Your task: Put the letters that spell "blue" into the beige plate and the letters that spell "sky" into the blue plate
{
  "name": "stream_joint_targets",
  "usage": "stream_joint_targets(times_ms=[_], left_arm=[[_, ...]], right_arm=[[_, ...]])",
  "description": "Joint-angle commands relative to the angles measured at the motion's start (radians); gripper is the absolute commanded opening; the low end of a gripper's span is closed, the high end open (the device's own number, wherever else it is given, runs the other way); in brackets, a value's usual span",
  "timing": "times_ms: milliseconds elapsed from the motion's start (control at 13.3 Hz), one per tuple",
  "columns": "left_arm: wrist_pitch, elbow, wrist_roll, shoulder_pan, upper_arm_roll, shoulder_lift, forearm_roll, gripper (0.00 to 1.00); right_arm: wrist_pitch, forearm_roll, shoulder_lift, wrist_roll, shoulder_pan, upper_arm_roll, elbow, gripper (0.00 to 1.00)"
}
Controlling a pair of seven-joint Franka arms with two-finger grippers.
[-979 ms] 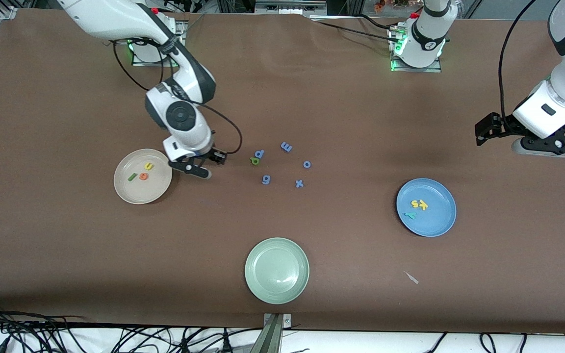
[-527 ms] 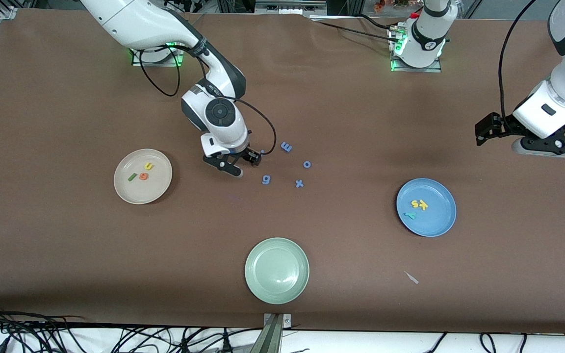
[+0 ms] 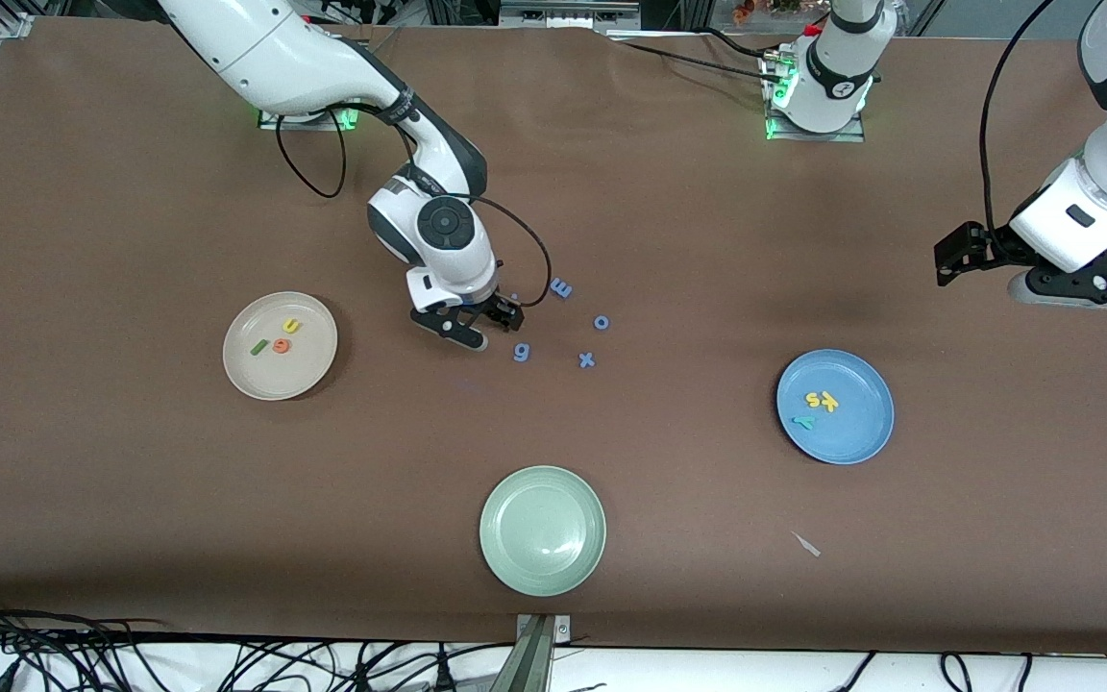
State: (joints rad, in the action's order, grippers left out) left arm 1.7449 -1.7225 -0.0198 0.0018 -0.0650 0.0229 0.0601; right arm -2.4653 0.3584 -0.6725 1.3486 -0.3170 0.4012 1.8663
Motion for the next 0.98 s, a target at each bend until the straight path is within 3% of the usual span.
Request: stream_joint_targets(times_ms=[0, 226, 602, 903], left_arm=[[-0.022, 0.026, 0.001, 0.004, -0.002, 0.009, -0.014, 1.0], [-0.022, 0.026, 0.001, 0.004, -0.002, 0.009, -0.014, 1.0], [-0.024, 0.026, 0.003, 0.004, -0.002, 0.009, -0.014, 1.0], [-0.033, 0.026, 0.003, 0.004, -0.002, 0.008, -0.014, 1.0]], right_arm=[[-0.004, 0.022, -0.024, 0.035, -0.022, -0.004, -0.024, 0.91], [-0.006, 0.036, -0.03, 0.035, -0.024, -0.004, -0.024, 0.76], [-0.017, 0.037, -0.03, 0.034, -0.024, -0.005, -0.022, 0.3], [-0.011, 0.037, -0.012, 0.008, -0.02, -0.01, -0.022, 0.24]])
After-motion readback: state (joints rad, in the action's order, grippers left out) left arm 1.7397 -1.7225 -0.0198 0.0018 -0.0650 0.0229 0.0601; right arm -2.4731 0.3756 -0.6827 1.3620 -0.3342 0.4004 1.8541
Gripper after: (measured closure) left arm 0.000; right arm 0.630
